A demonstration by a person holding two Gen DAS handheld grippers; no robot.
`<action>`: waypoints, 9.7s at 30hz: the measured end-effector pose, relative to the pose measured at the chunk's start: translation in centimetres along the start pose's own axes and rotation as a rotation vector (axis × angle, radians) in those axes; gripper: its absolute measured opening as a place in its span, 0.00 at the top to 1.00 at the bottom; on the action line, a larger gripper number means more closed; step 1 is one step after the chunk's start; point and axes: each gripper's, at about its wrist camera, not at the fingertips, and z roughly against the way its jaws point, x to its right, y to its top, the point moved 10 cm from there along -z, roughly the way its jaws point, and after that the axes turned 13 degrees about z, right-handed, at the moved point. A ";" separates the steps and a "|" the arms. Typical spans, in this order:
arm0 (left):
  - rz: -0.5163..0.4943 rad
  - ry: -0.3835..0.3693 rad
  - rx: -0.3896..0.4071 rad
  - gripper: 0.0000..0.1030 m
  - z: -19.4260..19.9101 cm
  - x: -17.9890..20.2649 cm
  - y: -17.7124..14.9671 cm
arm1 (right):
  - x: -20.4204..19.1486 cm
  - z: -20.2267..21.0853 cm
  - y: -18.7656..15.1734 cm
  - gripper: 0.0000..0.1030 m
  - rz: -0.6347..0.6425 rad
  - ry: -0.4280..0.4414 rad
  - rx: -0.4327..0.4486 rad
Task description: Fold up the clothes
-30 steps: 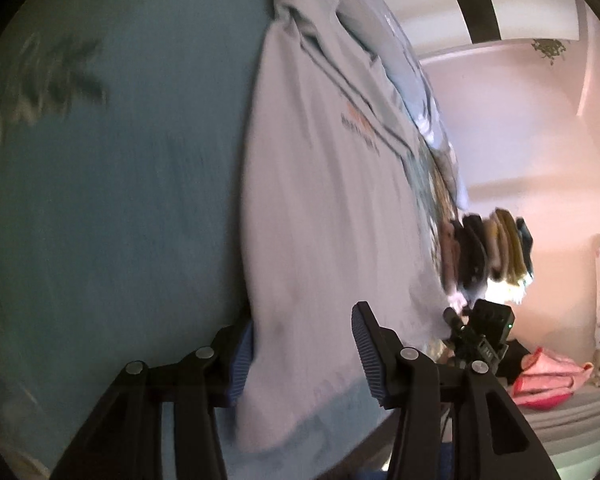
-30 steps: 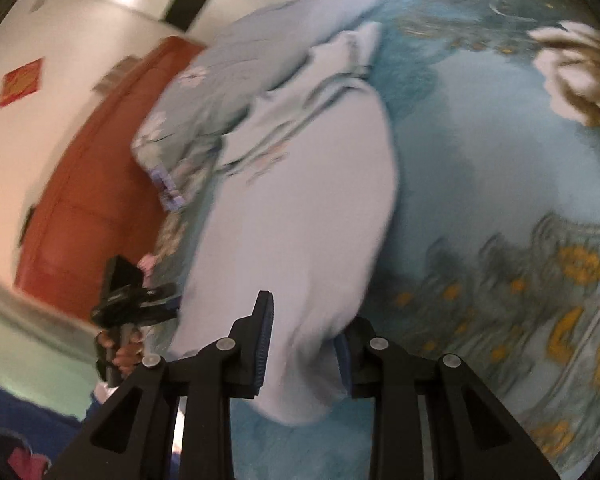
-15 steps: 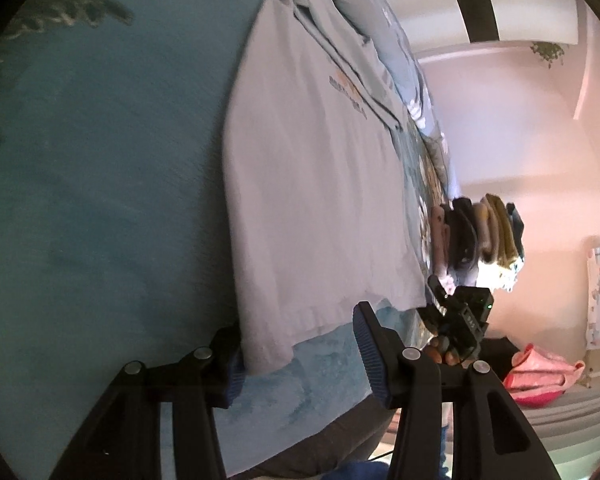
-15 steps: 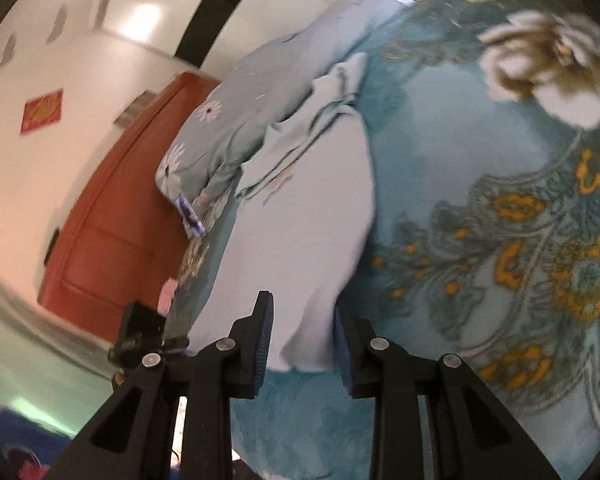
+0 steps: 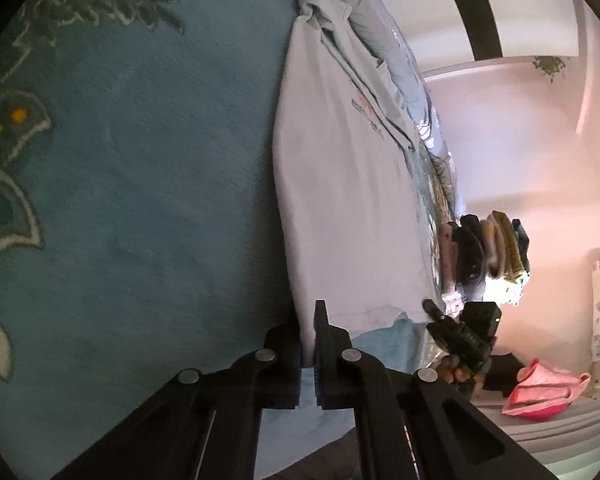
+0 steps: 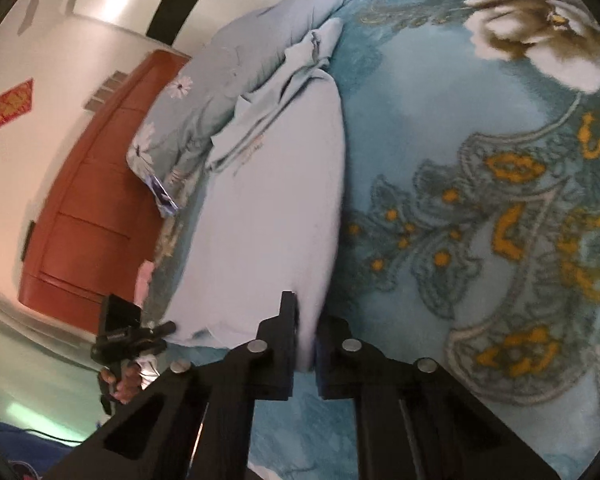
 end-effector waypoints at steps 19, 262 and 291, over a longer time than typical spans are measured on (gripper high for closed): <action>-0.202 -0.216 0.162 0.96 3.9 11.7 15.5 | -4.0 1.1 16.4 0.96 -0.051 0.190 0.217; -0.357 0.267 0.392 0.92 -4.0 12.5 19.4 | 6.1 -3.2 13.9 0.65 -0.120 -0.141 0.153; -0.376 0.261 0.117 0.91 -7.9 8.4 7.5 | -8.6 -6.1 15.3 0.84 0.092 -0.073 0.139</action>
